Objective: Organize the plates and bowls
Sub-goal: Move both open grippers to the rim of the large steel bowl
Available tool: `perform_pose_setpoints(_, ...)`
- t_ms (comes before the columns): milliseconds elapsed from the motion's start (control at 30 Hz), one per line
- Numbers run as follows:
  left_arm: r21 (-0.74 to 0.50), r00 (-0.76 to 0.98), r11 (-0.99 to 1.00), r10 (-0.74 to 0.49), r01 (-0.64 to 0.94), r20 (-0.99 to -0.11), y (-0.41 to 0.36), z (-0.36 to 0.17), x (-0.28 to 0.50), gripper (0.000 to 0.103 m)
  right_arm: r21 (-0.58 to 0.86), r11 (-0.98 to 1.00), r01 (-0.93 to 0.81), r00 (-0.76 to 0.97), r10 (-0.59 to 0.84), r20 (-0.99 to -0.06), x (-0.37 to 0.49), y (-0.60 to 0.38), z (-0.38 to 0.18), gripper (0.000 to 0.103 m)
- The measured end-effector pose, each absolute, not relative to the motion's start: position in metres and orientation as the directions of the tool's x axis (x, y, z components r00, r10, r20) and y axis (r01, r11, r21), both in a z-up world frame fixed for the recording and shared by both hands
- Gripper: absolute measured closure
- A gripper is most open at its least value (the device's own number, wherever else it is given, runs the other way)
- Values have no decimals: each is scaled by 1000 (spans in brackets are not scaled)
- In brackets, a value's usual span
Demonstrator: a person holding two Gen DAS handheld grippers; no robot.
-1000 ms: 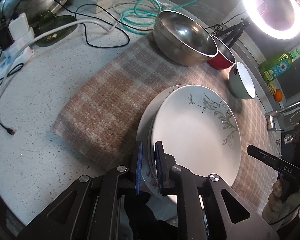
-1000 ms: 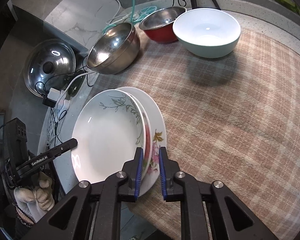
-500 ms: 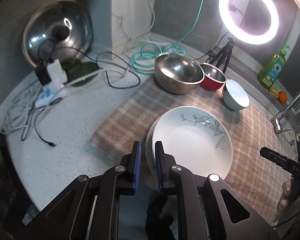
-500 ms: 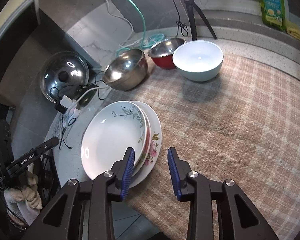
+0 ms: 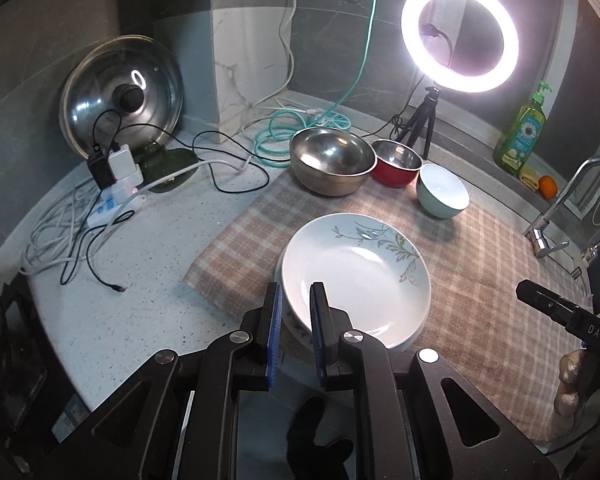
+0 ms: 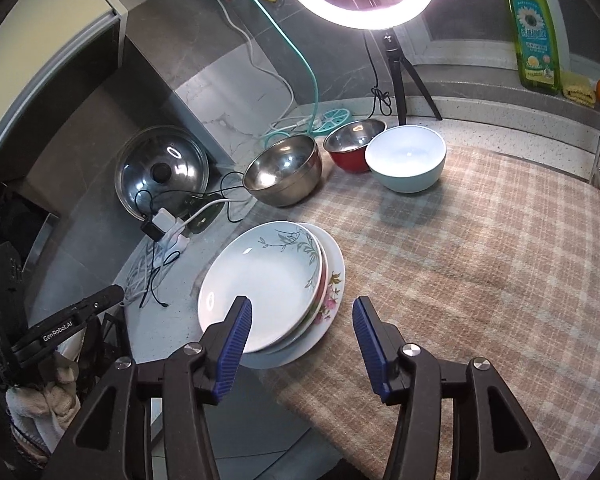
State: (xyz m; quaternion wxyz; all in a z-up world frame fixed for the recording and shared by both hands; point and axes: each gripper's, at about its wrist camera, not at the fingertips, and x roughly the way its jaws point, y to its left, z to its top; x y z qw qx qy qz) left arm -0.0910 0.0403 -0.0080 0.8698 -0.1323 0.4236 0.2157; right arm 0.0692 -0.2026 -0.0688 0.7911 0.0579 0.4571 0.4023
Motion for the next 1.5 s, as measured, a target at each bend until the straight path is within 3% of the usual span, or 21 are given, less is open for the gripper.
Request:
perform_pose_setpoints(300, -102, 564, 896, 180, -432, -806, 58, -18, -68, 90, 357, 752, -553, 337, 594, -730, 78, -189, -57, 54)
perform_pose_setpoints(600, -167, 564, 915, 77, -367, -822, 129, -31, -19, 90, 334, 814, -475, 375, 531, -760, 110, -137, -54, 54)
perform_pose_setpoints(833, -221, 553, 926, -16, -306, -833, 181, -45, 28, 90, 374, 838, -397, 374, 520, -767, 137, -92, -57, 55)
perform_pose_setpoints(1300, -367, 500, 900, -212, -236, -840, 231, -75, 102, 91, 493, 837, -238, 284, 545, -789, 183, -46, -88, 68)
perform_pose_setpoints(1500, -349, 477, 910, -210, -224, -853, 233, -85, 131, 91, 527, 832, -174, 261, 555, -790, 204, -37, -100, 74)
